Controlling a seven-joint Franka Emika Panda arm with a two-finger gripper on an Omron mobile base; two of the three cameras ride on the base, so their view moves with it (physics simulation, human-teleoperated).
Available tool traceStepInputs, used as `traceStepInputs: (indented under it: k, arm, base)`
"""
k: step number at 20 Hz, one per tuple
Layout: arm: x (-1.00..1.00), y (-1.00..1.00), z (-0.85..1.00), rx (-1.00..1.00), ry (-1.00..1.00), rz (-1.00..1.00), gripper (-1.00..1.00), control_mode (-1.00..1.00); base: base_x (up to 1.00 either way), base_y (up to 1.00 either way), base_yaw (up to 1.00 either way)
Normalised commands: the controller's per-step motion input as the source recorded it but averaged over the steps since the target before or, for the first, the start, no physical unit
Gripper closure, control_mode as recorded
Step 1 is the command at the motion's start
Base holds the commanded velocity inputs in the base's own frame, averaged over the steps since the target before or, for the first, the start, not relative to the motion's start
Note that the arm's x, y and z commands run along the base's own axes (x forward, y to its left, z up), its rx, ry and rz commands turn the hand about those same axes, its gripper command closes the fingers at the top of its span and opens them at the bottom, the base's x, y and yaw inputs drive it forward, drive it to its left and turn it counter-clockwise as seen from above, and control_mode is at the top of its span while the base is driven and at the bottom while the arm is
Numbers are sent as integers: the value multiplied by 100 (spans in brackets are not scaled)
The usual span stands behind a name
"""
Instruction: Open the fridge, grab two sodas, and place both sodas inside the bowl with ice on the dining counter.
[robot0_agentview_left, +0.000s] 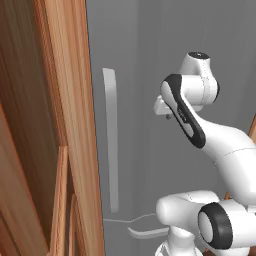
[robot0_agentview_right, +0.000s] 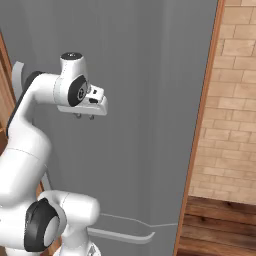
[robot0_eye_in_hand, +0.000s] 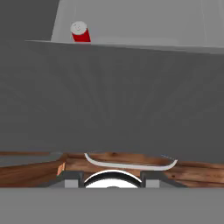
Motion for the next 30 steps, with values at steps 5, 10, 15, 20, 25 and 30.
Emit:
traceStepInputs:
  k: [5,10,15,20,25,30]
  arm:
    - [-1,0,0,0,0,0,-100,100]
    - [0,0,0,0,0,0,-100,100]
    - [0,0,0,0,0,0,-100,100]
    - [0,0,0,0,0,0,-100,100]
    - [0,0,0,0,0,0,-100,100]
    - [0,0,0,0,0,0,-100,100]
  base:
    - [-45,7,3]
    - [-100,9,2]
    - [-87,20,0]
    - [-24,56,-1]
    - [-2,51,-1]
    - [0,38,-2]
